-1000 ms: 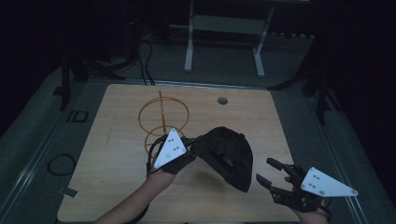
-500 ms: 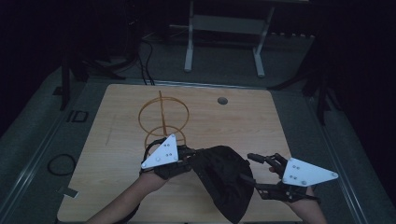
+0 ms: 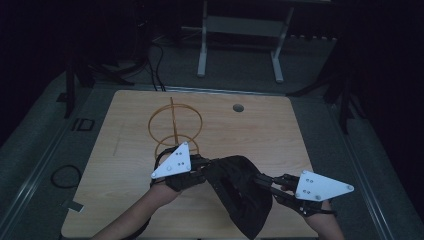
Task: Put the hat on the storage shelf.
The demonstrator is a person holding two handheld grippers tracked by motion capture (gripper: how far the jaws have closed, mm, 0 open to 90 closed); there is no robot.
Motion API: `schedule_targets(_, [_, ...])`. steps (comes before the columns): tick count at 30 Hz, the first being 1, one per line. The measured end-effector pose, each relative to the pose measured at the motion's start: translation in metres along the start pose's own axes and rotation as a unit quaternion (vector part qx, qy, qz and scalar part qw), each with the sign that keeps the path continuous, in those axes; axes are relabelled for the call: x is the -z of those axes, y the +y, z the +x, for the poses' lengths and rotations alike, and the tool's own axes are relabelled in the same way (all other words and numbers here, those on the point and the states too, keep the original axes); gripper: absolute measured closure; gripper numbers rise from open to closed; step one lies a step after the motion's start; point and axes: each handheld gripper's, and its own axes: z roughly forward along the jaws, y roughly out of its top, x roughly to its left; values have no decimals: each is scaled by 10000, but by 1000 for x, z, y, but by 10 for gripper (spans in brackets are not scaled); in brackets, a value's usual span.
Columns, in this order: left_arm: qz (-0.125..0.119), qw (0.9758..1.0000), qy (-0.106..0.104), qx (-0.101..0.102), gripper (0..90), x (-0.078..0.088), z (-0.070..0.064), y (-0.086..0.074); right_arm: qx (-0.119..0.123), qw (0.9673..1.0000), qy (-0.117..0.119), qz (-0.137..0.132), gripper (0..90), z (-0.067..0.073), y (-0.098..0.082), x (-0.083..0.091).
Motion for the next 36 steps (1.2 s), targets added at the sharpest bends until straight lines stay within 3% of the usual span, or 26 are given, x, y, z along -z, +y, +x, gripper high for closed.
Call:
schedule_targets(2, [12, 10000, 30, 30, 881, -1, 1, 0, -22, 10000, 29, -50, 880, 0, 0, 1])
schedule_targets(6, [103, 9998, 162, -9, 873, -3, 1, 0, -303, 9993, -40, -218, 884, -5, 0, 3])
schedule_targets(7, [145, 9996, 237, -30, 840, -3, 0, 0, -315, 9992, -49, -223, 884, -5, 0, 3])
schedule_targets(9, [198, 9992, 339, -24, 647, -3, 0, 0, -356, 9990, -118, -225, 884, -6, 0, 4])
schedule_targets(10, [255, 9990, 379, -17, 598, -3, 1, 0, -357, 9989, -133, -258, 884, -7, 0, 5])
schedule_targets(14, [309, 9981, 535, -21, 527, 0, 1, -2, -439, 9980, -232, -384, 884, -11, 4, 8])
schedule_targets(19, [384, 9966, 722, -97, 428, 8, -2, -2, -493, 9962, -551, -461, 883, -19, 11, 9])
schedule_targets(23, [408, 9956, 844, 42, 408, 21, 1, -6, -524, 9946, -727, -529, 883, -28, 18, 8])
schedule_targets(30, [494, 9901, 1306, 124, 369, 51, 4, -12, -614, 9914, -959, -646, 883, -46, 35, -1])
schedule_targets(35, [454, 9864, 1548, 313, 280, 77, 9, -22, -612, 9905, -1089, -580, 884, -58, 47, -17])
schedule_targets(36, [458, 9857, 1584, 360, 228, 80, 10, -24, -611, 9905, -1082, -581, 883, -60, 49, -20])
